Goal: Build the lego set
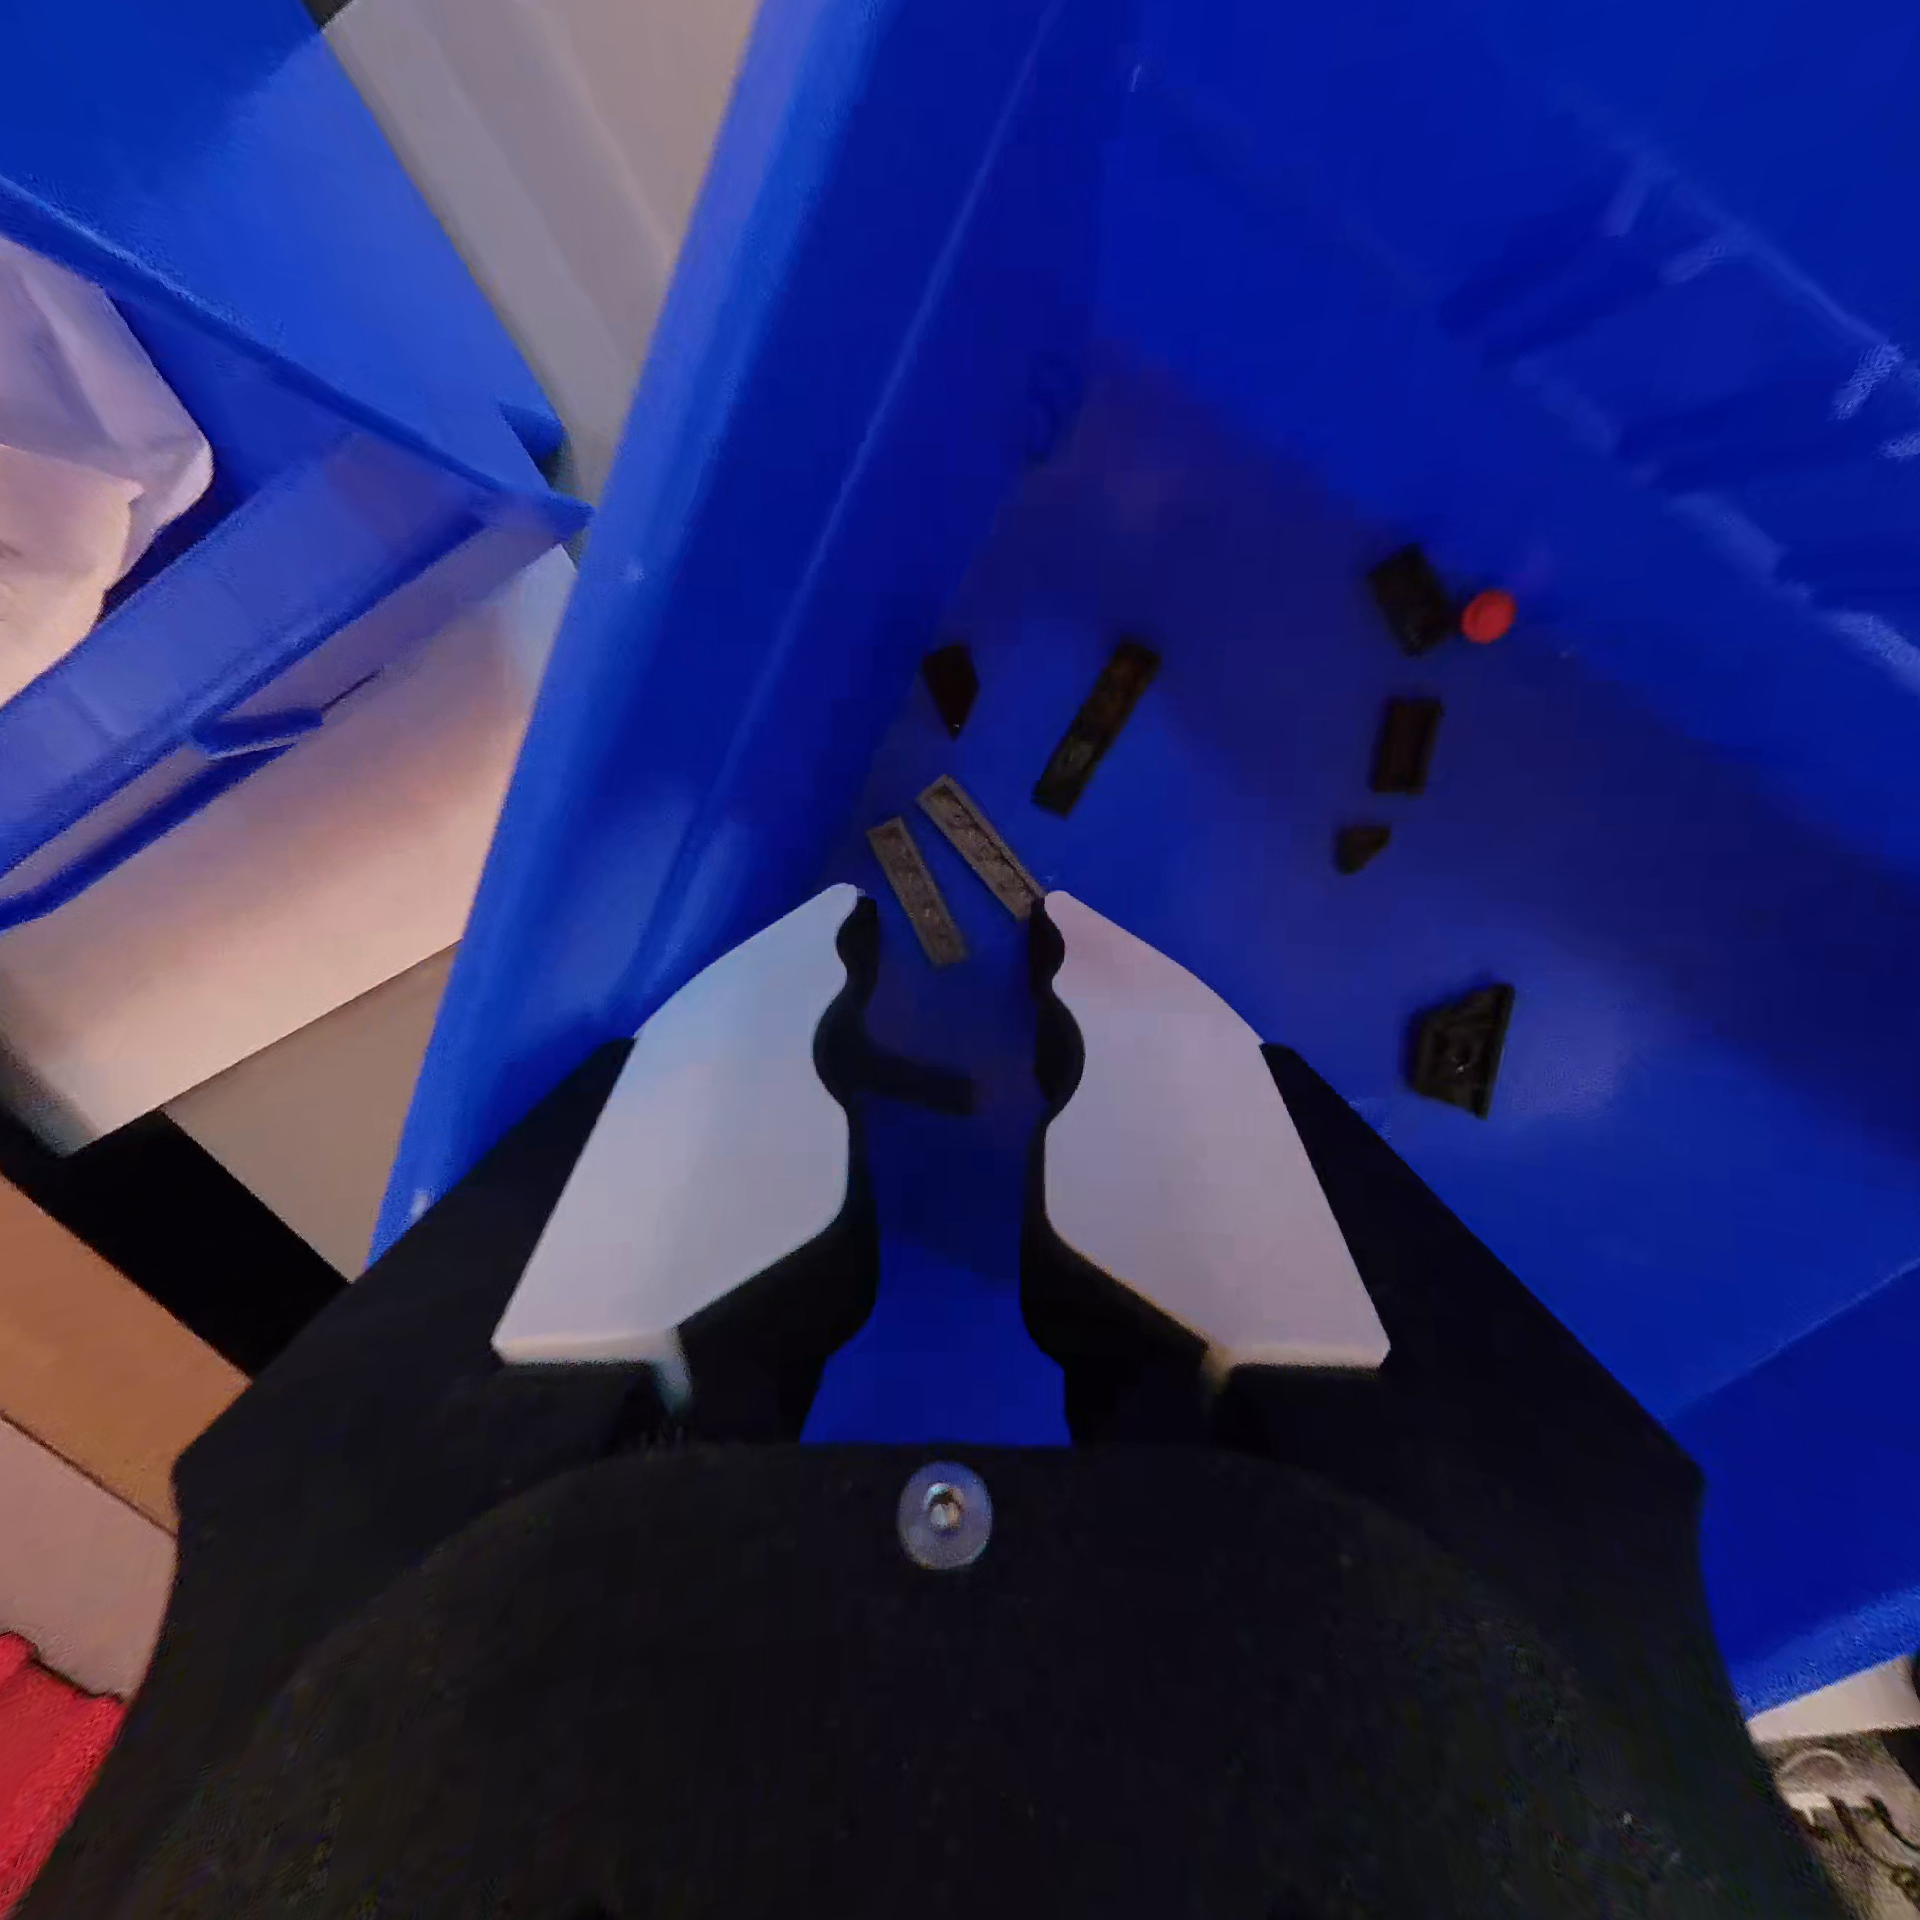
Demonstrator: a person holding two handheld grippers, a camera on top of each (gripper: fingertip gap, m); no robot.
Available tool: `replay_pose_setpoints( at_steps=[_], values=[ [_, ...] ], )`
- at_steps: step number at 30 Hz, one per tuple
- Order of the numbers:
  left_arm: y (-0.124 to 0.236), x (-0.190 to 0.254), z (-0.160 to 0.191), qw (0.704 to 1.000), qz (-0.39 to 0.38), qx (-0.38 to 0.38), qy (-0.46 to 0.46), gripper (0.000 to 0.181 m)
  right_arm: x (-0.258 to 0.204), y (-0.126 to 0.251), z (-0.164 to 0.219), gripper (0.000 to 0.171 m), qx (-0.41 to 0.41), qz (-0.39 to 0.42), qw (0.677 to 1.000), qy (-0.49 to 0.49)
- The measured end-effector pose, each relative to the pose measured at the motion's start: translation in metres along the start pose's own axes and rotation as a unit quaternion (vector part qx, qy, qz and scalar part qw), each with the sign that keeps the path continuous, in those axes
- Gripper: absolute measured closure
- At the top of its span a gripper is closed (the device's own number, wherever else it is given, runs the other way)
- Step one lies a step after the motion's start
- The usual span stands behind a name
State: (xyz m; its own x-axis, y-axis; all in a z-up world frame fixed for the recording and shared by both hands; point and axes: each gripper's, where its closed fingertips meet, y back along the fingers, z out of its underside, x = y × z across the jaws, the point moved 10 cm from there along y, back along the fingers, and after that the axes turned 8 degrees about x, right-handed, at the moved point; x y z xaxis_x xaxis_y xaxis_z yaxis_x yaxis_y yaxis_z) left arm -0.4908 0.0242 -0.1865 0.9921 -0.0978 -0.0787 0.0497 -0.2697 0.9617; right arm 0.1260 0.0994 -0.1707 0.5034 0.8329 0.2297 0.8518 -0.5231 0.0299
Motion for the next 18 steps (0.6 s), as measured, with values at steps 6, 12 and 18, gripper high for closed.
replay_pose_setpoints(
  at_steps=[6, 12, 18],
  values=[
    [-0.006, 0.007, -0.009, 1.000, 0.015, 0.020, 0.013, 0.150, -0.001, -0.001, 0.002, 0.168, -0.005, -0.004, 1.000, 0.000],
    [-0.017, 0.015, -0.013, 0.998, 0.060, 0.019, -0.003, 0.139, 0.000, -0.001, 0.002, 0.168, -0.007, 0.000, 1.000, 0.000],
    [-0.021, 0.022, -0.014, 0.997, 0.065, 0.016, -0.045, 0.161, 0.000, -0.003, 0.005, 0.168, -0.013, 0.002, 1.000, -0.001]
  ],
)
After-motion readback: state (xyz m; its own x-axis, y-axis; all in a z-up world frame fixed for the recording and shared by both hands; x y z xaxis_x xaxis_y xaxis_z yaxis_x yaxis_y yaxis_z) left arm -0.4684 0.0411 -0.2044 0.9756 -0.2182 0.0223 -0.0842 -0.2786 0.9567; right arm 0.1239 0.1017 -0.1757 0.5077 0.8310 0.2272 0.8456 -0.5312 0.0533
